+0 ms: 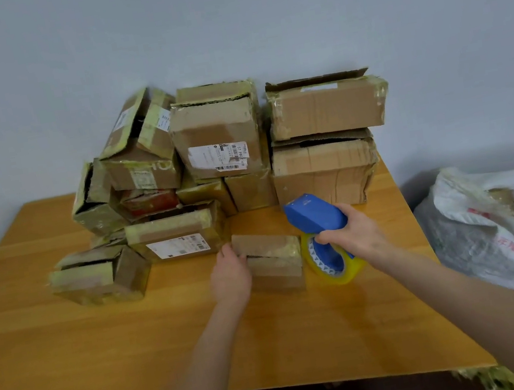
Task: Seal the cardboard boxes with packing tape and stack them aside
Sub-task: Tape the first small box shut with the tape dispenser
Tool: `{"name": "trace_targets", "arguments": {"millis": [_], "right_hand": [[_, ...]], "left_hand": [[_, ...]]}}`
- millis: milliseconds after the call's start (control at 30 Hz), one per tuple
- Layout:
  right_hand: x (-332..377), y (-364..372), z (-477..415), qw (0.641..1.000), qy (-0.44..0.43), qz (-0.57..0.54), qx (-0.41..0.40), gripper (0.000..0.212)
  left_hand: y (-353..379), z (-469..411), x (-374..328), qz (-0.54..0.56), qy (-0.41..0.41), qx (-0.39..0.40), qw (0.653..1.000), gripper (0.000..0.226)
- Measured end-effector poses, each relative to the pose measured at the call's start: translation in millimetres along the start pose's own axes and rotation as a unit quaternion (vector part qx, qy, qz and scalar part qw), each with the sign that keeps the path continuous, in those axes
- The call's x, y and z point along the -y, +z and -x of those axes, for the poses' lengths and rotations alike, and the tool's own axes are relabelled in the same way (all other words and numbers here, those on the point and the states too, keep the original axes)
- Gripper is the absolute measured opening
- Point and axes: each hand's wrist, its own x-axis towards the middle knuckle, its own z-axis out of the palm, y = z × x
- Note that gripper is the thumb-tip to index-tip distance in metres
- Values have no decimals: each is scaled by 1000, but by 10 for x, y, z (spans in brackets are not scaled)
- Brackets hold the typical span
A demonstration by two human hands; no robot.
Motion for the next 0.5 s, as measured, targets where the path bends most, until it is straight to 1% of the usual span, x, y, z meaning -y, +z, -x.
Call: {"name": "trace_targets", "arguments": {"millis": [133,167,267,300,433,500], "right_hand": [[39,-14,-45,1000,-2,12,-22,68],[43,0,-49,1000,-1,7,-24,69],[22,75,-48,1000,3,-9,-16,70],[15,87,-45,1000,2,-12,-14,70],[16,52,-52,1000,-3,-20,5,67],[29,32,-71,1000,-5,-13,9,68]], "left_hand": [[20,87,-26,-134,85,3,987,65],[57,143,-73,-146,95,15,985,70],[179,263,-195,-160,92,67,981,92],[206,250,-190,-168,93,76,978,95],[131,160,-100,-193,123,84,970,83],[93,182,-179,-198,132,85,968,77]]}}
